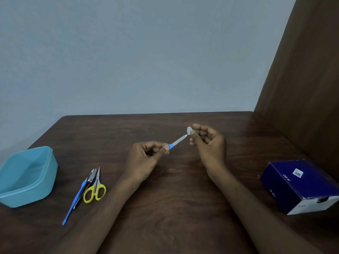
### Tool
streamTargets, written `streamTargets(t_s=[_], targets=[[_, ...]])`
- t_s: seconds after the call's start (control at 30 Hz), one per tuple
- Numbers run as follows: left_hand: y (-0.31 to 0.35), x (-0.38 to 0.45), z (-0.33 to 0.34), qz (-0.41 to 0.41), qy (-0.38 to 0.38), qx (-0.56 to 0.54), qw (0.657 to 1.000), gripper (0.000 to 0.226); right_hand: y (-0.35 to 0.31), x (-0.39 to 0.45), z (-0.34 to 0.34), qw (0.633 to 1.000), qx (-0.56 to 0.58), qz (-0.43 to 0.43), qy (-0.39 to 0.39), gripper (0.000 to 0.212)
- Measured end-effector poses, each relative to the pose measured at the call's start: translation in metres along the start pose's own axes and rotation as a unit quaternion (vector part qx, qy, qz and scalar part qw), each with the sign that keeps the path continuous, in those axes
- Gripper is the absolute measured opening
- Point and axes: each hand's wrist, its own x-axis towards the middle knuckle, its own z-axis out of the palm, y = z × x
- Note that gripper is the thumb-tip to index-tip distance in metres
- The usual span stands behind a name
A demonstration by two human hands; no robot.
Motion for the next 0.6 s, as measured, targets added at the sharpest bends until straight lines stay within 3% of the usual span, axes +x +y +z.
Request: streamTargets(t_s=[0.27, 0.6], targets=[[-0.002, 0.002, 0.0, 0.004, 0.036, -0.007, 0.999, 0.005, -0.006, -0.01, 0.007, 0.979, 0.113, 0.113, -0.123, 0.012], [-0.007, 0.004, 0.0, 0.012, 0.037, 0.014, 0.999, 0.004, -0.015, -0.009, 0.008, 0.963, 0.19, 0.163, -0.096, 0.026]])
